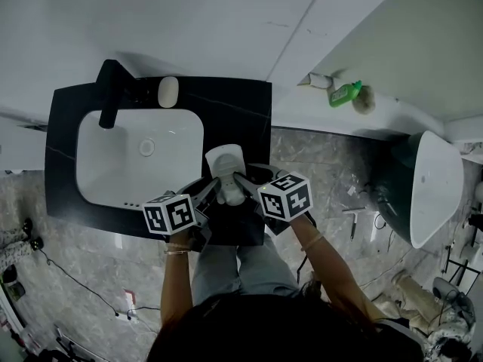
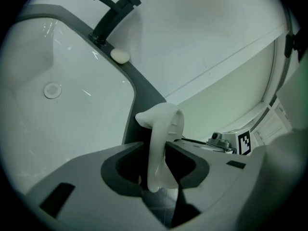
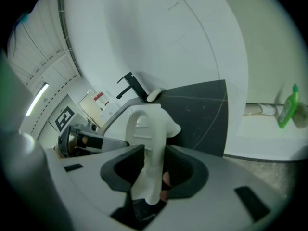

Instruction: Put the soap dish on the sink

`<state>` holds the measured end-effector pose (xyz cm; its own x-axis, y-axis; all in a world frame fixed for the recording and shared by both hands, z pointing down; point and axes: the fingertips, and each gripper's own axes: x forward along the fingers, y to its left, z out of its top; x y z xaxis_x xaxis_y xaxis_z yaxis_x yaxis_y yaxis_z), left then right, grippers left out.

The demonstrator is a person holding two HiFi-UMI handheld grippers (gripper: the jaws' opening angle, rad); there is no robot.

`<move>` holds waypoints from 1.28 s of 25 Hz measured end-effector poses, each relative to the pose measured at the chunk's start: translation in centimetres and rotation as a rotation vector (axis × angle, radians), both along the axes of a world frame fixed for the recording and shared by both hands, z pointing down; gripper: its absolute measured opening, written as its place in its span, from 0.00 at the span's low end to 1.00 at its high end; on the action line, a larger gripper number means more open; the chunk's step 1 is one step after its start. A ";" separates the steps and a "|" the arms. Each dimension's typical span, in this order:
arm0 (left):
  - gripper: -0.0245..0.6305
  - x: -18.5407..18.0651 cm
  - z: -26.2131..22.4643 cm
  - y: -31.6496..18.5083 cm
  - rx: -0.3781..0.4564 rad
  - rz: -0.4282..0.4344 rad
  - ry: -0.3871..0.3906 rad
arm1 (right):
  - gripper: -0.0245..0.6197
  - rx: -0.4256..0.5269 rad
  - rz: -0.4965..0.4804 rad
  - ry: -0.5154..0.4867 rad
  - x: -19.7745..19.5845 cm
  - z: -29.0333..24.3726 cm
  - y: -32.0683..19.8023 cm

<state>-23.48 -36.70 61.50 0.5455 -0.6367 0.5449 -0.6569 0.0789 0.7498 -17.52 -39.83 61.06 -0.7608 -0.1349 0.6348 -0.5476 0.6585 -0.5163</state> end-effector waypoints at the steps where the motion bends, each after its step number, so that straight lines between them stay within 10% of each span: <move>1: 0.23 -0.2 -0.2 0.2 0.003 -0.007 0.005 | 0.24 0.001 0.006 -0.003 0.0 -0.1 -0.1; 15: 0.23 -1.4 -11.0 3.9 0.202 -0.095 -0.010 | 0.30 0.188 0.067 -0.027 2.2 -8.8 -0.3; 32: 0.04 1.5 -24.2 11.9 0.428 -0.156 -0.183 | 0.08 0.267 0.171 -0.221 5.1 -22.8 7.6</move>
